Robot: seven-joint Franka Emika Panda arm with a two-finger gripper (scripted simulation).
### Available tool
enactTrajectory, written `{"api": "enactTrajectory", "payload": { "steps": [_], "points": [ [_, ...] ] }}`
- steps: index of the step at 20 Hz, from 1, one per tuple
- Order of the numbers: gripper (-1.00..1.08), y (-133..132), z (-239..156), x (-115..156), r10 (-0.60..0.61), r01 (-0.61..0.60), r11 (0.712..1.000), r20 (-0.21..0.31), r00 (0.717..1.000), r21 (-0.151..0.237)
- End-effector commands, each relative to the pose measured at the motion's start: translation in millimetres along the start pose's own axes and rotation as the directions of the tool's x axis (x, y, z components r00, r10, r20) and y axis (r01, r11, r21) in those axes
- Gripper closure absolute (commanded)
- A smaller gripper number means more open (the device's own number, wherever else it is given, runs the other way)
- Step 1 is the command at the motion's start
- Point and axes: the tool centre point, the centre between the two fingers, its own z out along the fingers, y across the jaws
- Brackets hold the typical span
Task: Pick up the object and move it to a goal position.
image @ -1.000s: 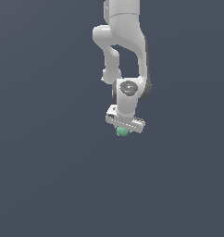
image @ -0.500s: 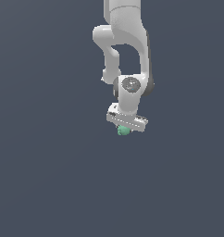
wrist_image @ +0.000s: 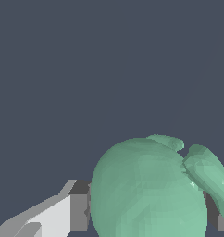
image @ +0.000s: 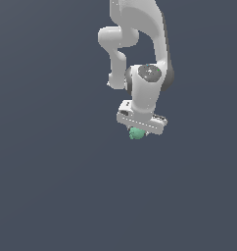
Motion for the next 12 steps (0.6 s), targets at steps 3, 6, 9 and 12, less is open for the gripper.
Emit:
{"api": "enactTrajectory", "payload": {
  "steps": [3,6,9,12],
  "points": [
    [1.08,-16.6,-44.6,7.3,0.000,0.000,1.000,0.000,1.000,0.000],
    [1.08,-27.9,-74.1,12.5,0.000,0.000,1.000,0.000,1.000,0.000],
    [1.08,-39.3,-103.3,17.8,0.000,0.000,1.000,0.000,1.000,0.000],
    [1.08,-50.7,-132.0,23.3,0.000,0.000,1.000,0.000,1.000,0.000]
  ]
}}
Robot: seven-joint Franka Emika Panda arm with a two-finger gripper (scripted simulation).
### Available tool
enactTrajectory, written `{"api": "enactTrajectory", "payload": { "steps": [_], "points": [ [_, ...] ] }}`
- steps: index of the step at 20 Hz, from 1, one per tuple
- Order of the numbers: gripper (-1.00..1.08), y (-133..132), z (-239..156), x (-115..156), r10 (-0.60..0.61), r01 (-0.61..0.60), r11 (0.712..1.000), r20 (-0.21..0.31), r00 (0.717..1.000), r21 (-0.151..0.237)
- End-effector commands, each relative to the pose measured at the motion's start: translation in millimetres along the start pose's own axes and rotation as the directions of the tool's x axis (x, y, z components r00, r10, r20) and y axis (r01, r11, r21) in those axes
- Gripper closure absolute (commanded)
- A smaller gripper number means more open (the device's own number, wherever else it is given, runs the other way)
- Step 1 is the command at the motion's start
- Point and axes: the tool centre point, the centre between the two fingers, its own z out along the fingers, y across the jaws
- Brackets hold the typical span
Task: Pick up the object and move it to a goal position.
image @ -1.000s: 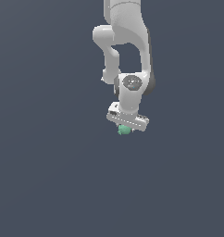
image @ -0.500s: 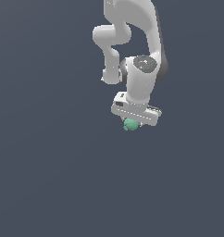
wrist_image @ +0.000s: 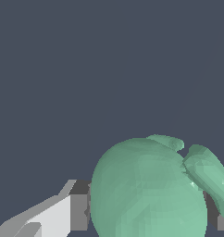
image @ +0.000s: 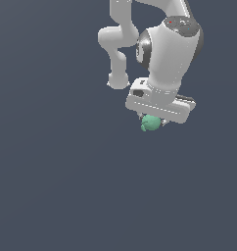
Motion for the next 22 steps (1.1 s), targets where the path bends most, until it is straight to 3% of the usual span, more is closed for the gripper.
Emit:
{"api": "enactTrajectory", "payload": {
  "steps": [1,11,22],
  "points": [
    [1.08,-9.0,-23.7,4.4,0.001,-0.001,1.000,0.001,1.000,-0.001],
    [1.08,-35.5,-87.3,18.7,0.001,-0.001,1.000,0.001,1.000,0.000],
    [1.08,-45.0,-108.3,24.6,0.001,-0.001,1.000,0.001,1.000,0.000]
  ]
}}
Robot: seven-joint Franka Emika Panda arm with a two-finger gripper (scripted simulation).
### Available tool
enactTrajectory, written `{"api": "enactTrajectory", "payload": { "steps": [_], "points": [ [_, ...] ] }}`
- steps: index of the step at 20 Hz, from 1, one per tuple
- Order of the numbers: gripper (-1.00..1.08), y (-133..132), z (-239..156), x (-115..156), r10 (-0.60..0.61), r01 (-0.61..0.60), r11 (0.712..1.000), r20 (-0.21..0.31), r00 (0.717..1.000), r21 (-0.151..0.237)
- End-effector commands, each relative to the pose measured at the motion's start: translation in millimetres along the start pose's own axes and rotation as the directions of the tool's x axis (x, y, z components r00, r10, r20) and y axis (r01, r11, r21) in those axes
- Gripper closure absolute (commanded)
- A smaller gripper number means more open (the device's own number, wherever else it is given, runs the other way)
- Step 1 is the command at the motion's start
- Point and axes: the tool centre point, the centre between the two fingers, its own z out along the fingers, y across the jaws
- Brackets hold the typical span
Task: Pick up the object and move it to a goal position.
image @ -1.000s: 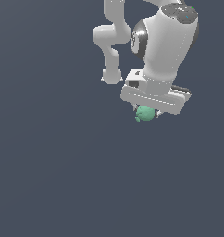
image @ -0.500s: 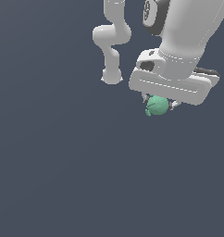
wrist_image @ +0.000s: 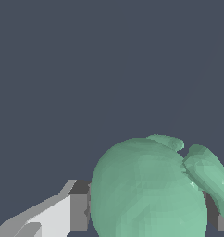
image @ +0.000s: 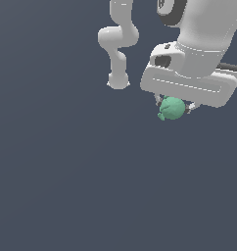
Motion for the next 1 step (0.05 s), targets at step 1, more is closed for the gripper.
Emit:
{"api": "enactTrajectory", "payload": {
  "steps": [1],
  "points": [
    [1.08,-0.6,-1.4,0.5,0.000,0.000,1.000,0.000,1.000,0.000]
  ]
}}
